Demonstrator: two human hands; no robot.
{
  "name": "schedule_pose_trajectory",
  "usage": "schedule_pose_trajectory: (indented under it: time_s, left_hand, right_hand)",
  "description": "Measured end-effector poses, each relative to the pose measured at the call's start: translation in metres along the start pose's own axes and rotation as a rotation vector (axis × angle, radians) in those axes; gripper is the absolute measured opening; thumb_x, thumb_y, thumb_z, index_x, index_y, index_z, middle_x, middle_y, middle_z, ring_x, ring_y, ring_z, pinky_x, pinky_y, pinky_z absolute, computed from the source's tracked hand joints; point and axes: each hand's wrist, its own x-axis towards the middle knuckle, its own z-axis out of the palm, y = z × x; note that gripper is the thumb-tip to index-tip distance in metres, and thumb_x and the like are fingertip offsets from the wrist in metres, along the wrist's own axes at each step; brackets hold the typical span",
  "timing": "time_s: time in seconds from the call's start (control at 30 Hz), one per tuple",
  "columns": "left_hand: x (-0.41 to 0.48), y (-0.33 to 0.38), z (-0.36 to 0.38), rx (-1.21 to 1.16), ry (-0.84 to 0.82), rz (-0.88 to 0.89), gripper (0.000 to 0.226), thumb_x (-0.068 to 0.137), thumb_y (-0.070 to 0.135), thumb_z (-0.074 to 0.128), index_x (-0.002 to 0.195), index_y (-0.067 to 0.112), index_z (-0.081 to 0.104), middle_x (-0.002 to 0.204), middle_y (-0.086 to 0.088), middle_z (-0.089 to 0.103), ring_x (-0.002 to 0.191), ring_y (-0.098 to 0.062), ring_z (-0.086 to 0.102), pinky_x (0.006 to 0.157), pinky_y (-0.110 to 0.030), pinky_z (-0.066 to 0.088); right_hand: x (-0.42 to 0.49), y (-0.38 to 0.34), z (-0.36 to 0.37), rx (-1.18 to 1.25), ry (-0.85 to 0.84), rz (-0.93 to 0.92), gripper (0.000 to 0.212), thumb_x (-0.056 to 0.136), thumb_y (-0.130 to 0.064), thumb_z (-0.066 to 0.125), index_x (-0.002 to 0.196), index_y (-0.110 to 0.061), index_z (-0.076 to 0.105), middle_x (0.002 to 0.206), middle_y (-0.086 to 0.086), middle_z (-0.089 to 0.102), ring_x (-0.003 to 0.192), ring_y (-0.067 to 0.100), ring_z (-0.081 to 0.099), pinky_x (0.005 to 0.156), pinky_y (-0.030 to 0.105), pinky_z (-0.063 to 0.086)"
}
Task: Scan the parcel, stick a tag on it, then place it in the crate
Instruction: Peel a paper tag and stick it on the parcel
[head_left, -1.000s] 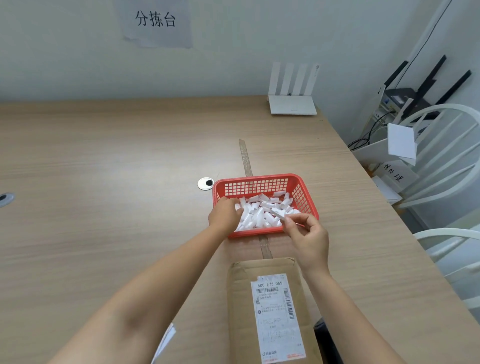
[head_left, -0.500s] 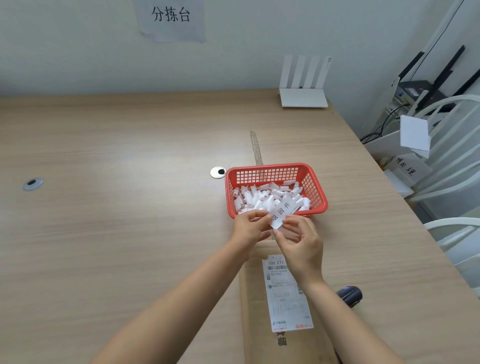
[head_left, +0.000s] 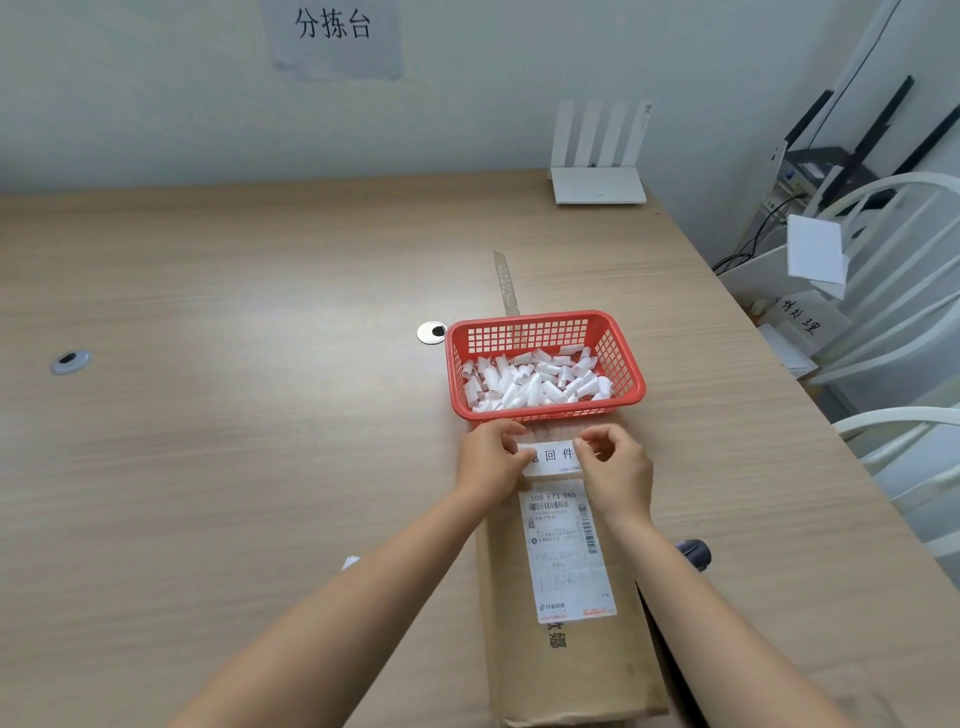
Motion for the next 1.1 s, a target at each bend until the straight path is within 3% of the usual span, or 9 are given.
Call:
schedule_pose_trajectory:
  time_s: [0.07,0.23,0.37,0.47,0.57,0.77,0.9,1.1]
  left_hand:
    - [0.000,-0.004,0.003,0.065,0.028,0.030,0.029,0.077,0.013,0.070,0.106,0.009,0.066,0.066,0.008,0.052,0.068,-0.012,0.056,0.067,-0.024,0.049]
    - [0.002,-0.012,0.008,0.128,0.059,0.037,0.031,0.077,0.011,0.070,0.107,0.008,0.064,0.069,0.006,0.053,0.071,-0.013,0.054,0.068,-0.023,0.044]
    - [0.001,-0.014,0.012,0.248,0.078,0.072,0.033,0.079,0.017,0.067,0.111,0.012,0.062,0.101,-0.004,0.064,0.094,-0.020,0.061,0.079,-0.031,0.050]
    - [-0.003,-0.016,0.014,0.360,0.105,0.086,0.036,0.080,0.025,0.064,0.115,0.016,0.059,0.118,-0.003,0.059,0.108,-0.020,0.056,0.084,-0.039,0.052]
    - [-0.008,-0.023,0.013,0.412,0.142,0.087,0.044,0.081,0.030,0.062,0.122,0.015,0.054,0.123,-0.005,0.051,0.118,-0.022,0.045,0.089,-0.038,0.048]
    - [-0.028,-0.038,0.013,0.359,0.141,-0.019,0.043,0.092,0.028,0.047,0.129,0.008,0.044,0.132,-0.012,0.045,0.122,-0.028,0.043,0.097,-0.038,0.041]
    - [-0.048,-0.047,0.014,0.254,0.099,-0.031,0.048,0.093,0.027,0.043,0.136,0.009,0.033,0.138,-0.012,0.039,0.125,-0.028,0.044,0.099,-0.041,0.041]
    - [-0.083,-0.061,0.014,0.265,-0.046,0.096,0.080,0.081,0.037,0.060,0.145,0.020,0.016,0.145,-0.008,0.026,0.134,-0.023,0.033,0.105,-0.039,0.040]
  right_hand:
    - [0.000,0.004,0.003,-0.028,-0.018,0.004,0.002,0.080,-0.014,0.064,0.078,-0.015,0.062,0.077,0.005,0.067,0.070,0.018,0.059,0.065,0.032,0.047]
    - [0.001,0.009,0.009,-0.112,-0.043,-0.009,0.006,0.079,-0.019,0.066,0.080,-0.013,0.062,0.078,0.006,0.067,0.075,0.023,0.061,0.070,0.037,0.049]
    - [-0.002,0.012,0.014,-0.214,-0.037,-0.060,0.009,0.079,-0.018,0.064,0.083,-0.010,0.062,0.084,0.008,0.066,0.084,0.028,0.059,0.077,0.045,0.048]
    - [-0.005,0.015,0.016,-0.365,-0.004,-0.121,0.022,0.078,-0.023,0.066,0.092,-0.007,0.060,0.093,0.013,0.063,0.091,0.031,0.054,0.078,0.041,0.045]
    - [-0.007,0.019,0.013,-0.428,0.005,-0.095,0.038,0.076,-0.031,0.068,0.102,-0.006,0.057,0.102,0.016,0.057,0.096,0.032,0.052,0.080,0.039,0.044]
    - [-0.011,0.027,0.001,-0.359,-0.056,-0.016,0.025,0.088,-0.021,0.051,0.106,-0.005,0.052,0.111,0.018,0.052,0.099,0.034,0.053,0.076,0.041,0.045]
    - [-0.026,0.036,-0.014,-0.259,-0.166,-0.034,0.026,0.089,-0.020,0.049,0.113,-0.009,0.049,0.115,0.013,0.051,0.101,0.031,0.055,0.080,0.038,0.044]
    - [-0.059,0.046,-0.043,-0.346,-0.442,-0.132,0.056,0.078,-0.028,0.064,0.129,-0.020,0.041,0.134,0.006,0.039,0.120,0.023,0.046,0.096,0.034,0.041]
